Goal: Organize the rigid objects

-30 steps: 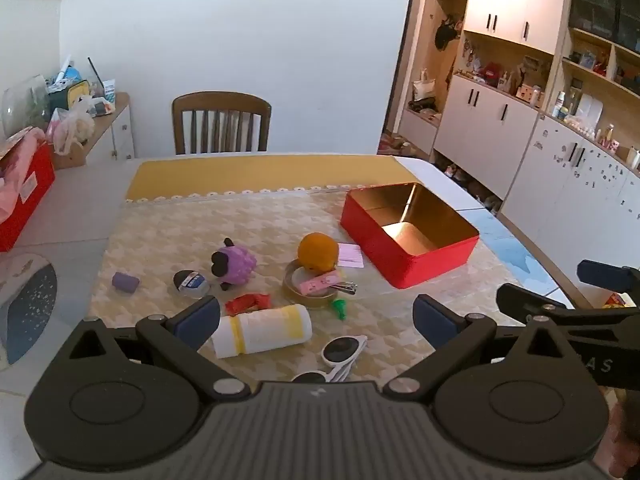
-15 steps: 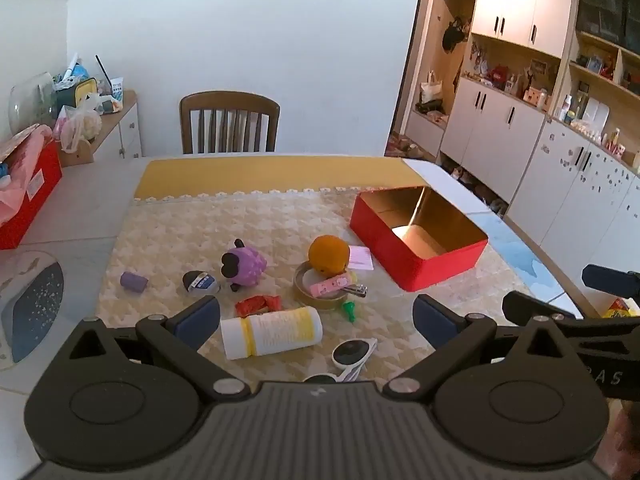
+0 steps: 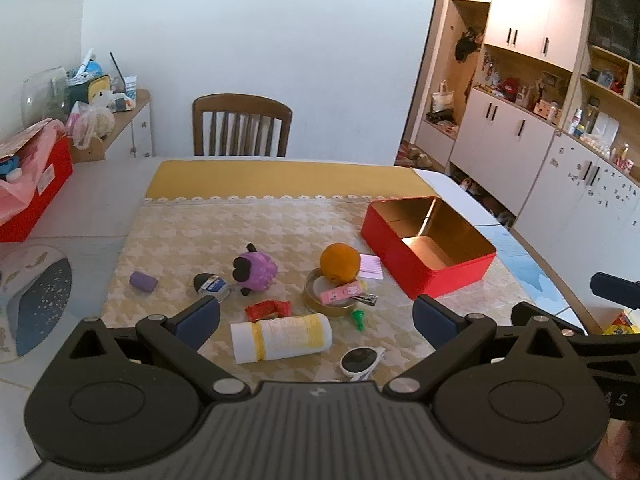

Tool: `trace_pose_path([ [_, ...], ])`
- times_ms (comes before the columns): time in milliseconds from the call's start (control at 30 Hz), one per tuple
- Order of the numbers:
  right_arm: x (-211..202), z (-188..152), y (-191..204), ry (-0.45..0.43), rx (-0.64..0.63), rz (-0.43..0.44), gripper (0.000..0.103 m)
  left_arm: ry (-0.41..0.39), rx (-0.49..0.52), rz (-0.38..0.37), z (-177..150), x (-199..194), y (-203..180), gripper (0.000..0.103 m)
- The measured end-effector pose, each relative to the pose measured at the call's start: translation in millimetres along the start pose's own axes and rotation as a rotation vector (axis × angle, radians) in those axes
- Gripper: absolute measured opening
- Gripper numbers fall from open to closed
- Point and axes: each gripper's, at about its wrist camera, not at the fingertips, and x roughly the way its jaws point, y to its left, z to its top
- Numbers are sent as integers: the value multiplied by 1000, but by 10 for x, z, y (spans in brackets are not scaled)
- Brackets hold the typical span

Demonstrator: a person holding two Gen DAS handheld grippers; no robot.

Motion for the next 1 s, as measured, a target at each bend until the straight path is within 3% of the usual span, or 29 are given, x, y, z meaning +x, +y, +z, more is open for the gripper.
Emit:
trace_pose_path([
  [1000, 147, 28, 87, 40, 6, 0, 100, 8, 22, -22, 46, 81, 116, 103],
])
